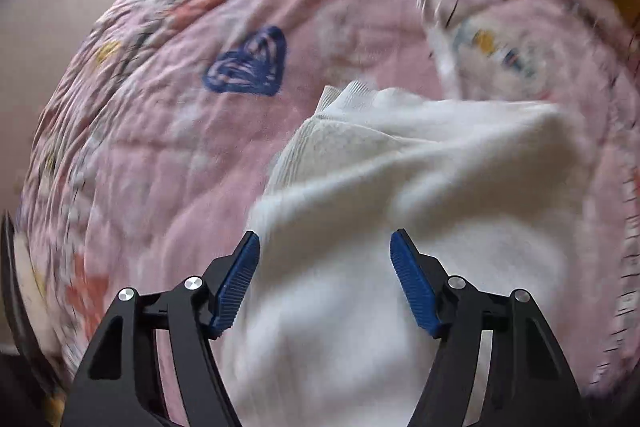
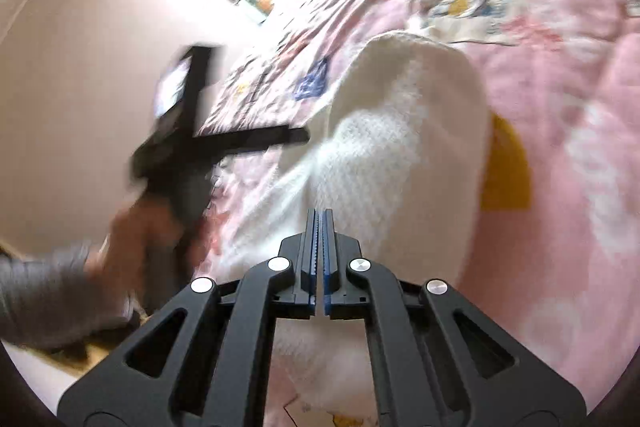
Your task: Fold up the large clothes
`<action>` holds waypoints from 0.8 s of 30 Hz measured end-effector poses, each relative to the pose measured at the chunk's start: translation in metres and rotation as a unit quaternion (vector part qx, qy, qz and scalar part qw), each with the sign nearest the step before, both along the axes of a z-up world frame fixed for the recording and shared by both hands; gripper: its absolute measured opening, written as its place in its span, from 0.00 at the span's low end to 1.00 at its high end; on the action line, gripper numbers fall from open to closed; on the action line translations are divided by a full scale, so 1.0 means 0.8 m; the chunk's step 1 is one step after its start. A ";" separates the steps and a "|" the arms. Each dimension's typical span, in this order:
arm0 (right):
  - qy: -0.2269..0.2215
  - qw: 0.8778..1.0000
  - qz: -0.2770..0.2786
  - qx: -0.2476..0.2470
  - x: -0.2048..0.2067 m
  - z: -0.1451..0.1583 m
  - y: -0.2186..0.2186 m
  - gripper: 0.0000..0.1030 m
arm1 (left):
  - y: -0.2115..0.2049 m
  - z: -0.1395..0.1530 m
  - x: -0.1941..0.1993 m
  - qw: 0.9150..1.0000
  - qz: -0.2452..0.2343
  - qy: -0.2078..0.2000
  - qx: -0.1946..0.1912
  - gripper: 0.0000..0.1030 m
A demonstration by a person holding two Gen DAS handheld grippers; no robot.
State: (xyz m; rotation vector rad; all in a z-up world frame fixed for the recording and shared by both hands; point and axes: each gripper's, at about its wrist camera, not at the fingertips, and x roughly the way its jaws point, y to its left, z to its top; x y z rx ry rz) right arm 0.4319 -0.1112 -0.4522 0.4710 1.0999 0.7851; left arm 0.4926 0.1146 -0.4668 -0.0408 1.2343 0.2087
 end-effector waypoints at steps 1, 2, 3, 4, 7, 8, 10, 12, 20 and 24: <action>0.009 0.999 0.015 -0.030 0.012 -0.014 0.015 0.01 | -0.004 0.008 -0.022 1.000 0.012 -0.007 -0.007 0.68; 0.023 0.995 0.045 -0.090 0.027 -0.039 0.033 0.00 | -0.006 0.009 -0.039 1.000 0.022 -0.004 -0.003 0.68; 0.025 0.993 0.059 -0.097 0.029 -0.054 0.040 0.00 | -0.009 0.006 -0.053 1.000 0.029 0.000 -0.001 0.67; 0.027 0.993 0.063 -0.097 0.035 -0.066 0.044 0.00 | -0.010 -0.005 -0.072 0.999 0.043 0.011 0.003 0.67; 0.022 0.988 0.075 -0.134 0.042 -0.073 0.064 0.00 | -0.001 -0.045 -0.097 0.997 0.069 0.036 0.007 0.67; 0.006 0.983 0.086 -0.160 0.042 -0.071 0.074 0.00 | 0.000 -0.051 -0.103 0.997 0.067 0.024 0.024 0.67; -0.030 0.968 0.098 -0.228 0.040 -0.068 0.108 0.00 | -0.005 -0.065 -0.106 0.995 0.049 0.008 0.084 0.69; -0.025 0.967 0.078 -0.240 0.044 -0.076 0.118 0.00 | -0.001 -0.079 -0.106 0.994 0.053 0.006 0.093 0.69; 0.056 0.992 0.024 -0.107 0.049 -0.070 0.065 0.00 | 0.010 -0.078 -0.102 0.997 0.052 0.017 0.055 0.69; 0.138 0.989 -0.040 0.017 0.038 -0.067 -0.010 0.23 | 0.014 -0.043 -0.097 0.999 -0.012 0.030 0.009 0.74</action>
